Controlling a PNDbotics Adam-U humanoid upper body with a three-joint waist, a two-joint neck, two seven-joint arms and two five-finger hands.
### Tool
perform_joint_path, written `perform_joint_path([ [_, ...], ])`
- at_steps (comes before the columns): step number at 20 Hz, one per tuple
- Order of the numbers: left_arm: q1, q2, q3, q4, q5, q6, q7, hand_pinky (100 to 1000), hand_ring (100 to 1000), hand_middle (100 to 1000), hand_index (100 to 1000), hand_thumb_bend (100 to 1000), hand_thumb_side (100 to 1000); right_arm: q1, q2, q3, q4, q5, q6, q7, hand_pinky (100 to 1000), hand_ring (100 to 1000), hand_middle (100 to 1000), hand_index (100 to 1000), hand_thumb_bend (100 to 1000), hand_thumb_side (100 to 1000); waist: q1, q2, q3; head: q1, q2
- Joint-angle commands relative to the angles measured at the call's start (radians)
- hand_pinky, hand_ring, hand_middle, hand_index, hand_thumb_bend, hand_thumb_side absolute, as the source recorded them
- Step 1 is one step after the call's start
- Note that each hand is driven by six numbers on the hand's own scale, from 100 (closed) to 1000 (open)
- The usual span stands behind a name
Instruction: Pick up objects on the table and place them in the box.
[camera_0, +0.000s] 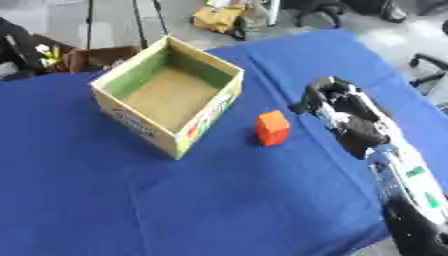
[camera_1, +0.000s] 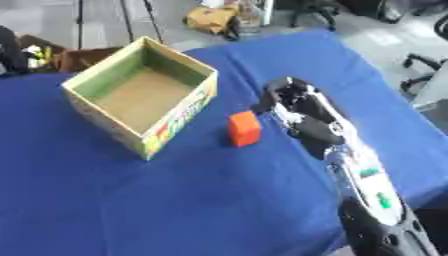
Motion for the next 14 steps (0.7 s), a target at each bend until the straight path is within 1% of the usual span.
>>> perform_joint_path([
  [1,-0.006,0.014,-0.002,-0.016,0.004,0.000,0.001,549,776,480,615,342,829,-0.007,-0.018,-0.003,-0.016,-0.008,-0.003,0.001,729,529,501,614,100,100,-0.001,-0.018,-0.002,0.000,-0.009],
  [7,-0.004,0.015,-0.003,-0.015,0.005,0.000,0.000,549,775,474,614,341,830,-0.007,-0.018,-0.002,-0.015,-0.006,-0.001,0.002,729,529,501,614,100,100,0.001,-0.019,-0.002,-0.003,-0.002],
  [14,-0.005,0.016,-0.002,-0.015,0.003,0.001,0.001,549,776,472,614,341,829,-0.008,-0.022,0.000,-0.012,-0.006,-0.004,0.004,732,531,504,617,100,100,-0.003,-0.022,-0.001,-0.004,-0.003],
])
